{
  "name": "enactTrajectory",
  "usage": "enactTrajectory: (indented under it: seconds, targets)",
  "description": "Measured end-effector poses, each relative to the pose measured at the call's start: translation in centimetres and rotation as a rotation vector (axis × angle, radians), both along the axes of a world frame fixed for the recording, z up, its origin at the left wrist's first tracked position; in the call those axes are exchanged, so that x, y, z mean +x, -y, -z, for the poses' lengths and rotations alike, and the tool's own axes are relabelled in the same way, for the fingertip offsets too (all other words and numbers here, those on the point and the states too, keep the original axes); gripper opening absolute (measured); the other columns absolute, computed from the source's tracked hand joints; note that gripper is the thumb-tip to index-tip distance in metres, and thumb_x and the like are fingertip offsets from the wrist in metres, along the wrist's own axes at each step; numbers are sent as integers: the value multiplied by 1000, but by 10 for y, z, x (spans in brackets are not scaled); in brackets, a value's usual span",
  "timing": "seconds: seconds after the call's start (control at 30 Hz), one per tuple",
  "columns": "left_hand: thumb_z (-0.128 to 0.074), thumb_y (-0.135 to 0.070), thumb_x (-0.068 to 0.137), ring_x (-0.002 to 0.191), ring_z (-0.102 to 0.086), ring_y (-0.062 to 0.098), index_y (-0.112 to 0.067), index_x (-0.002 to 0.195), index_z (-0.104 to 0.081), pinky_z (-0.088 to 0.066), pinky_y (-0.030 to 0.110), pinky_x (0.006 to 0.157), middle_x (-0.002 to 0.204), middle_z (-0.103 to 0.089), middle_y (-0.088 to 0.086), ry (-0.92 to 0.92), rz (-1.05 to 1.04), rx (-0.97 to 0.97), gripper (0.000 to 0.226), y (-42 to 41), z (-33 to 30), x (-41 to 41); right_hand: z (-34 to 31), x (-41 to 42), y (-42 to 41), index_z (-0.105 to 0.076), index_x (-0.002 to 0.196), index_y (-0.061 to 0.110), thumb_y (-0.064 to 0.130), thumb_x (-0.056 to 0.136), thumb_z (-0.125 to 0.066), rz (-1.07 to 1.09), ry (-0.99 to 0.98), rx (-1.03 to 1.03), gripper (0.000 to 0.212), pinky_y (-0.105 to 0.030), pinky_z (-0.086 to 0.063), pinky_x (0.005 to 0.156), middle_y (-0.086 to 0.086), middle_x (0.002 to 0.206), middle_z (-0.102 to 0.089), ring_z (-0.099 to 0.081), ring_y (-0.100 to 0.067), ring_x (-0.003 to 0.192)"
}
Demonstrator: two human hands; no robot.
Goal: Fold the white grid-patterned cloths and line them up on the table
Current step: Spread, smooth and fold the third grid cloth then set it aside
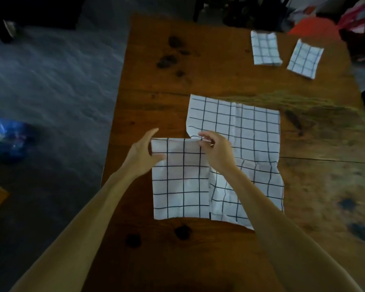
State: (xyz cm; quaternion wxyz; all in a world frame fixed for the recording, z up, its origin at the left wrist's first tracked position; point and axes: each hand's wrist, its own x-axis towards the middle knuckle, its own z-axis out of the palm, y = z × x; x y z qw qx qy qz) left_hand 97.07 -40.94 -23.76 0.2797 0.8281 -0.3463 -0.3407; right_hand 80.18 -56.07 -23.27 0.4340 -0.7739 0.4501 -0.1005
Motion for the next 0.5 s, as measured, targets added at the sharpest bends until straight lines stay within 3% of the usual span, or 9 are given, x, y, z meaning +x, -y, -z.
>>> enactTrajectory:
  seconds: [0.17, 0.33, 0.5]
  targets:
    - [-84, -40, 64, 145, -7, 30, -41, 148, 7, -10, 53, 113, 159, -8, 2, 17, 163, 152, 123, 2, 30, 5, 23, 13, 10, -66, 117, 22, 16, 96, -56, 7, -53, 8, 24, -2, -39, 77, 8, 118, -65, -57, -2, 103]
    - [-80, -42, 70, 135, -22, 28, -31, 151, 5, -14, 44, 112, 146, -30, 8, 230, 234, 99, 118, -5, 45, 1, 30, 14, 10, -65, 120, 21, 15, 95, -57, 2, -77, 26, 27, 2, -37, 74, 9, 116, -63, -53, 1, 101]
    - [-83, -28, 69, 135, -29, 26, -29, 151, 4, -13, 39, 109, 148, -34, 6, 165, 87, 7, 119, -4, 49, -2, 20, 9, 12, -61, 125, 25, 10, 91, -62, -12, -33, 101, 38, -6, -44, 71, 9, 106, -60, -56, -1, 88]
